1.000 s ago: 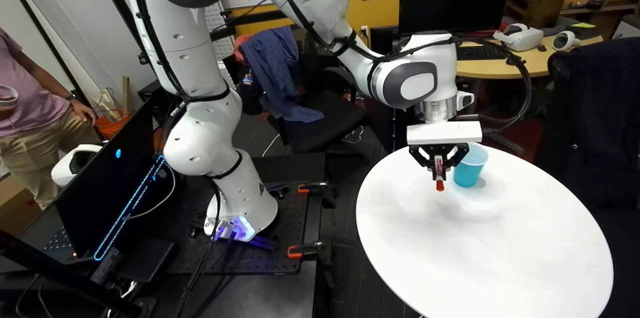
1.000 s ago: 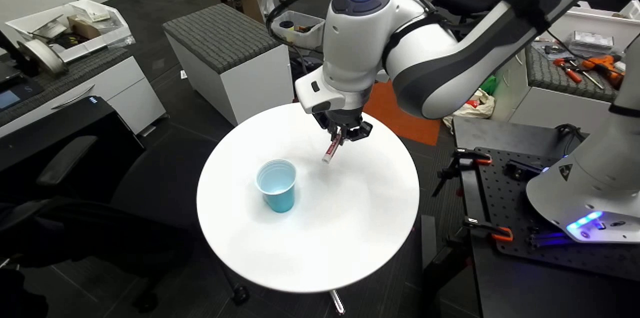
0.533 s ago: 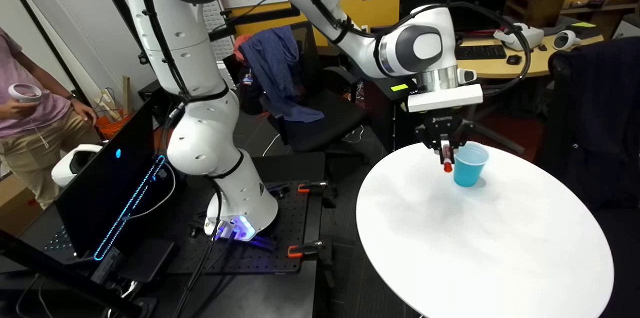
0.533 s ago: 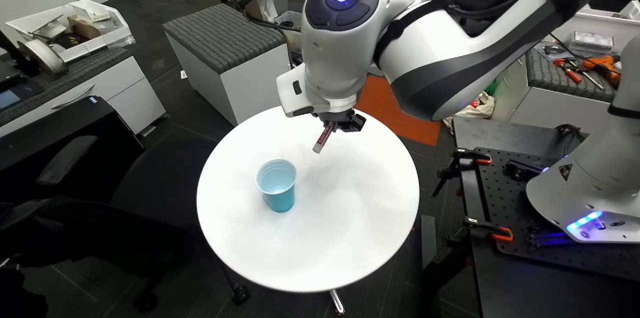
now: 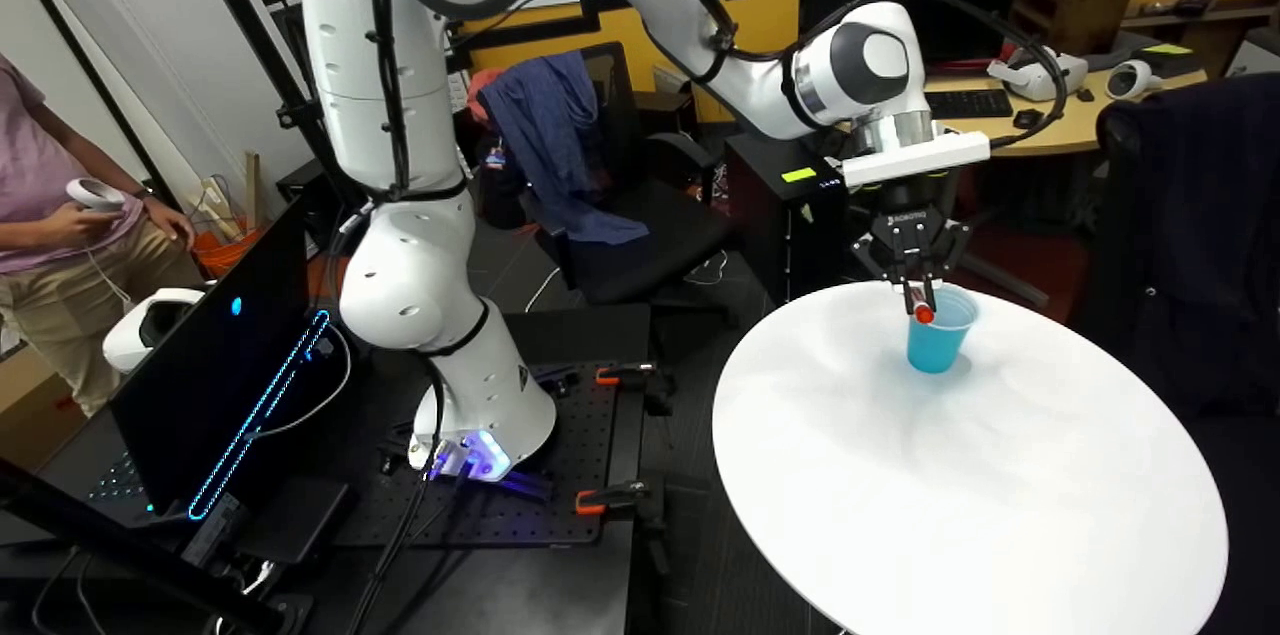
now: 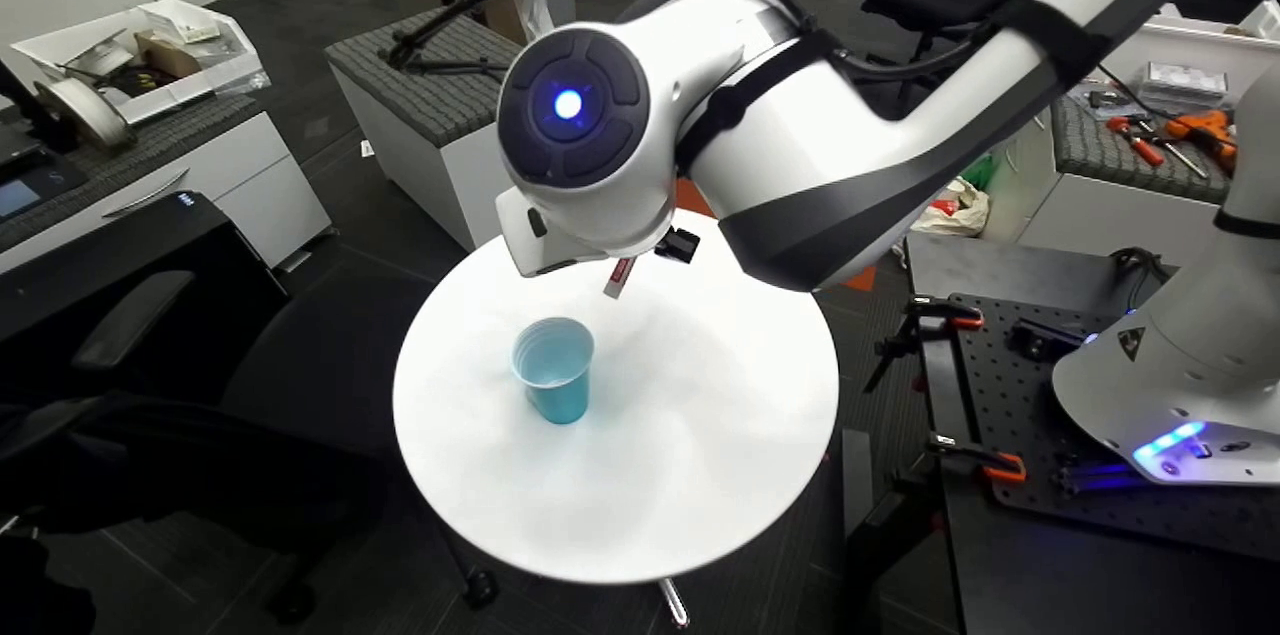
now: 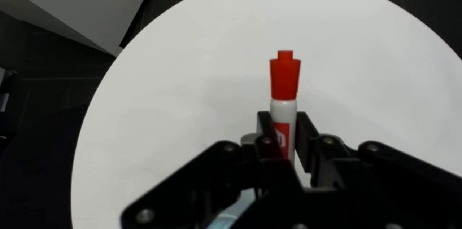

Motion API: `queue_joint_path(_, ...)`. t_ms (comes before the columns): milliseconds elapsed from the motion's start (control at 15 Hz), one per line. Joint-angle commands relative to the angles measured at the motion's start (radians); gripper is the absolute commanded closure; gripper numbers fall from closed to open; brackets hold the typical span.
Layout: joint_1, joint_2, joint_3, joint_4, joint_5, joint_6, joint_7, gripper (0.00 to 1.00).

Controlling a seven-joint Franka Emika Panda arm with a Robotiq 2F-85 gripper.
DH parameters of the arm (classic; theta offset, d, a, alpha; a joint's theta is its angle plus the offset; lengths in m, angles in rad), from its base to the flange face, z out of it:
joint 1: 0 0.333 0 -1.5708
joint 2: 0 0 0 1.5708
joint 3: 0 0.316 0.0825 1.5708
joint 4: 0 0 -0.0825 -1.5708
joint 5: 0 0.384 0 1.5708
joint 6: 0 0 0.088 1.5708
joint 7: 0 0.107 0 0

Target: Move the cup to the left and put the marker in the cup

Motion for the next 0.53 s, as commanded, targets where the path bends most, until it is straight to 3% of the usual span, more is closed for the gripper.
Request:
queue_joint_path(0,0.027,0.109,0.013,0.129,-0.078,-0.136,0.000,0.95)
queue_joint_path(467,0.072,0.262,0.027,0.292,-0.202,-0.291,-0.033,0.95)
